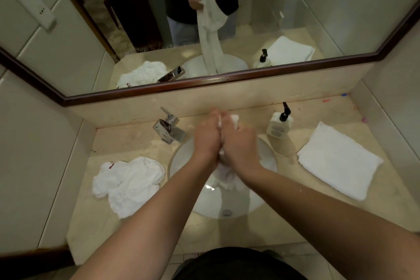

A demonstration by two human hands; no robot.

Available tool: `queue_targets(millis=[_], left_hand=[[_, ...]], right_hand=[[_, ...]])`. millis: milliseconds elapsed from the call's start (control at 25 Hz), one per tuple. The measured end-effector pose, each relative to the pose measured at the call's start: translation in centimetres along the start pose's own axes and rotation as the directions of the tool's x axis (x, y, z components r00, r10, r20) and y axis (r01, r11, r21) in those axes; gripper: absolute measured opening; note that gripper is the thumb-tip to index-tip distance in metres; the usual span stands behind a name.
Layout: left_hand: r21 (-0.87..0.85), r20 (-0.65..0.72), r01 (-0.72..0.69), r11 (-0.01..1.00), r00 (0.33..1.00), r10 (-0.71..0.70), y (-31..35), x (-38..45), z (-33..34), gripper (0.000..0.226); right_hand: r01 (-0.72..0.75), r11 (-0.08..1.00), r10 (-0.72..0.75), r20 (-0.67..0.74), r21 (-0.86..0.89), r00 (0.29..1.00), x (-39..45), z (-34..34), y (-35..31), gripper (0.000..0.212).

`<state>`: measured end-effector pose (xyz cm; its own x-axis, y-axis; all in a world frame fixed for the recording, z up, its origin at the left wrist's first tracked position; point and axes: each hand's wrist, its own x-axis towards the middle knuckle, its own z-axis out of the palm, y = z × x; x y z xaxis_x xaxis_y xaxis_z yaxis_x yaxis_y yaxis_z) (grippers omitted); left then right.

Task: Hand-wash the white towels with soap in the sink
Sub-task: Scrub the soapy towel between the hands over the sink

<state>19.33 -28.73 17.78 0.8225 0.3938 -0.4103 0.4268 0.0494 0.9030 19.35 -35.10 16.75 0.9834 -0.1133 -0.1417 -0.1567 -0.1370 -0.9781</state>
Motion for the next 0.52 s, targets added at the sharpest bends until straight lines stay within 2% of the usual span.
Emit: queue_targets(millis=[80,120,240,280,360,400,520], left_hand=[[0.042,0.04,-0.035,0.999,0.999,0.033,-0.5,-0.4,0.4,0.051],[0.02,0.023,-0.008,1.0,1.0,0.008,-0.4,-0.5,0.5,0.049],[-0.061,-0.042,0.085,0.995,0.995,-0.088,-0.4,-0.3,0.1,0.05],[-0.05,-0.027,0.082,0.995,0.996,-0.083,-0.5,-0.5,0.1,0.051],[-0.039,0.006,0.049,0.998,0.999,-0.049,-0.6,-1.0,0.5,0.051],[-0.063,-0.013,0.048,0.997,0.999,-0.049,-0.5,-1.1,0.6,0.05],[-0.156,-0.104,0.081,0.984,0.99,-0.098,-0.4,-0.4,0.0,0.056]], right_hand=[[-0.059,0.996,0.067,-0.126,0.069,0.99,1.0,-0.4,-0.1,0.051],[-0.057,0.995,0.067,-0.129,0.08,0.989,0.9,-0.3,0.1,0.05],[0.014,1.0,-0.015,0.076,0.008,0.997,-0.8,0.1,0.7,0.049],[0.014,1.0,-0.014,0.047,-0.01,0.999,-0.2,0.0,0.6,0.05],[-0.054,0.998,0.057,-0.101,0.032,0.993,1.3,-0.5,0.1,0.05],[-0.067,0.996,0.073,-0.108,0.059,0.991,1.2,-0.4,0.0,0.048],[0.018,1.0,-0.02,0.089,0.016,0.996,-1.3,0.5,0.7,0.048]])
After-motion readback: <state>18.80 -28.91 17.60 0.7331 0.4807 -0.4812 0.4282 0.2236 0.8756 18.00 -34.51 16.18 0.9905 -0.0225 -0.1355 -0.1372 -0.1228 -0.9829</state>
